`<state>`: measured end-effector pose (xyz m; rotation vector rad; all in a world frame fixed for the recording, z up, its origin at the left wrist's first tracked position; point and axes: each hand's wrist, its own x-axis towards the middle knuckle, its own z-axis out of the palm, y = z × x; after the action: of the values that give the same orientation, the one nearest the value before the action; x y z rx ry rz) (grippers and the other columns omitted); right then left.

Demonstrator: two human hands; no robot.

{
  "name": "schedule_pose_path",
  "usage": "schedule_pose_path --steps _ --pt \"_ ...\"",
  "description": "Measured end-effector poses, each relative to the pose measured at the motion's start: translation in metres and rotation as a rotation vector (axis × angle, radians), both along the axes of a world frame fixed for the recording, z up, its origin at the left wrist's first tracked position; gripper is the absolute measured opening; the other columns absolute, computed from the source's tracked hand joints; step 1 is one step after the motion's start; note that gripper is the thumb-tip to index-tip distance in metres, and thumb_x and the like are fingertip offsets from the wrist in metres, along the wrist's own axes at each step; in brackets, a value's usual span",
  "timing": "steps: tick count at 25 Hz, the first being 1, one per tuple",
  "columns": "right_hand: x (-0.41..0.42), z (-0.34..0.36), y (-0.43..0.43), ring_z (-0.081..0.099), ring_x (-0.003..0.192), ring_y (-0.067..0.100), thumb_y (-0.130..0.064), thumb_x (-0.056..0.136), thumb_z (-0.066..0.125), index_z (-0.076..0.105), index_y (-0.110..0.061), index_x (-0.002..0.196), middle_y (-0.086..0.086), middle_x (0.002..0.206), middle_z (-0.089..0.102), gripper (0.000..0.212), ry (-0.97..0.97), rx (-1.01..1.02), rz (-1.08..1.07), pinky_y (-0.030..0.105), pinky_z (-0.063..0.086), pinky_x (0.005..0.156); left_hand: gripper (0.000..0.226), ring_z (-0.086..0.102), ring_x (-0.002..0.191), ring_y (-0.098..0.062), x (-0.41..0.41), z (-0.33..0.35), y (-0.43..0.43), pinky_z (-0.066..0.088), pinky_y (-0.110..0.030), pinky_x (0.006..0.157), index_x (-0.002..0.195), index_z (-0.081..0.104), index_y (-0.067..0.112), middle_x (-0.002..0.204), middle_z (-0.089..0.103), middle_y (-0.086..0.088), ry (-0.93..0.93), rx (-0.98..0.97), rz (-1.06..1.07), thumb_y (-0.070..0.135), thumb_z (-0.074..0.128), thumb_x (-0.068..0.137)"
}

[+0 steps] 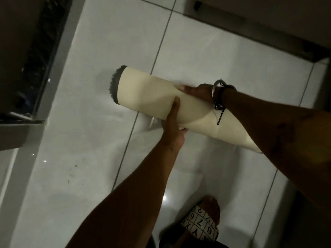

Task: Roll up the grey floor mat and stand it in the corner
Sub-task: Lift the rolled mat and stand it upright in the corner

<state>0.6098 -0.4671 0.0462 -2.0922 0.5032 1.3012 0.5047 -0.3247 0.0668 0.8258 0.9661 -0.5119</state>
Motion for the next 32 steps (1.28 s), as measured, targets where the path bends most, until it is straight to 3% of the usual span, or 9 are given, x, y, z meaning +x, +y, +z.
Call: schedule_pose_path --steps 3,6,9,12,17,21,25,30,32 --pt "-0.020 0.043 0.012 0.068 0.102 0.028 -0.093 0.036 0.063 0.066 -0.022 0.114 0.008 0.115 0.071 0.106 0.072 0.332 -0.086 0.048 0.049 0.099 0.075 0.061 0.124 -0.026 0.000 0.040 0.039 0.055 -0.057 0.095 0.141 0.051 0.031 0.136 0.064 0.001 -0.114 0.079 -0.090 0.035 0.084 0.074" --pt "-0.021 0.122 0.040 0.064 0.112 0.029 -0.062 0.059 0.079 0.058 -0.015 0.125 0.013 0.124 0.066 0.084 0.007 0.637 -0.139 0.050 0.047 0.101 0.095 0.062 0.122 -0.025 0.031 0.118 0.079 0.054 -0.055 0.099 0.140 0.052 0.024 0.134 0.065 -0.004 -0.272 0.209 -0.246 0.034 0.091 0.054" --pt "0.005 0.238 0.071 0.056 0.123 0.023 -0.053 0.050 0.088 0.047 -0.021 0.135 0.009 0.137 0.056 0.101 -0.114 0.730 -0.218 0.042 0.048 0.101 0.118 0.059 0.124 -0.017 0.077 0.219 0.118 0.054 -0.040 0.101 0.145 0.043 0.021 0.139 0.059 -0.001 -0.411 0.344 -0.507 0.039 0.092 0.039" --pt "0.042 0.342 0.087 0.057 0.120 0.011 -0.031 0.058 0.089 0.048 -0.043 0.128 -0.003 0.135 0.058 0.083 -0.200 0.767 -0.157 0.027 0.053 0.092 0.123 0.060 0.119 0.001 0.133 0.321 0.153 0.057 -0.018 0.091 0.145 0.038 0.031 0.136 0.058 0.013 -0.625 0.321 -0.781 0.045 0.096 0.038" --pt "0.135 0.466 0.090 0.059 0.112 0.002 -0.006 0.067 0.080 0.045 -0.028 0.134 -0.007 0.127 0.059 0.079 -0.370 0.761 -0.135 0.017 0.054 0.082 0.122 0.049 0.130 -0.008 0.251 0.459 0.159 0.048 -0.034 0.106 0.138 0.031 0.040 0.144 0.047 0.008 -0.713 0.412 -0.936 0.043 0.097 0.035" --pt "0.259 0.472 0.067 0.056 0.115 0.004 -0.003 0.061 0.084 0.042 -0.021 0.136 0.000 0.128 0.058 0.088 -0.524 0.731 -0.146 0.022 0.054 0.087 0.118 0.050 0.135 -0.021 0.383 0.467 0.135 0.047 -0.052 0.109 0.149 0.030 0.020 0.147 0.049 -0.003 -0.797 0.489 -0.979 0.020 0.096 0.051" --pt "0.387 0.450 0.043 0.053 0.095 -0.024 0.000 0.056 0.089 0.047 -0.040 0.113 -0.016 0.111 0.056 0.081 -0.667 0.592 -0.054 0.000 0.046 0.073 0.120 0.057 0.129 -0.018 0.499 0.437 0.106 0.049 -0.051 0.108 0.144 0.043 0.008 0.140 0.058 -0.006 -0.720 0.518 -0.919 0.029 0.097 0.039" --pt "0.504 0.408 0.028 0.052 0.122 0.023 0.005 0.056 0.089 0.041 -0.006 0.137 0.013 0.135 0.054 0.095 -0.682 0.526 -0.105 0.042 0.047 0.098 0.141 0.049 0.135 -0.027 0.595 0.388 0.077 0.042 -0.041 0.112 0.134 0.048 0.008 0.143 0.052 -0.011 -0.714 0.600 -0.670 0.068 0.091 0.014" --pt "0.535 0.389 0.026 0.049 0.122 0.026 0.006 0.059 0.087 0.039 -0.006 0.138 0.012 0.135 0.053 0.093 -0.666 0.521 -0.113 0.043 0.044 0.097 0.145 0.048 0.136 -0.030 0.626 0.365 0.073 0.042 -0.045 0.113 0.138 0.046 -0.001 0.147 0.051 -0.016 -0.677 0.615 -0.610 0.061 0.095 0.017"
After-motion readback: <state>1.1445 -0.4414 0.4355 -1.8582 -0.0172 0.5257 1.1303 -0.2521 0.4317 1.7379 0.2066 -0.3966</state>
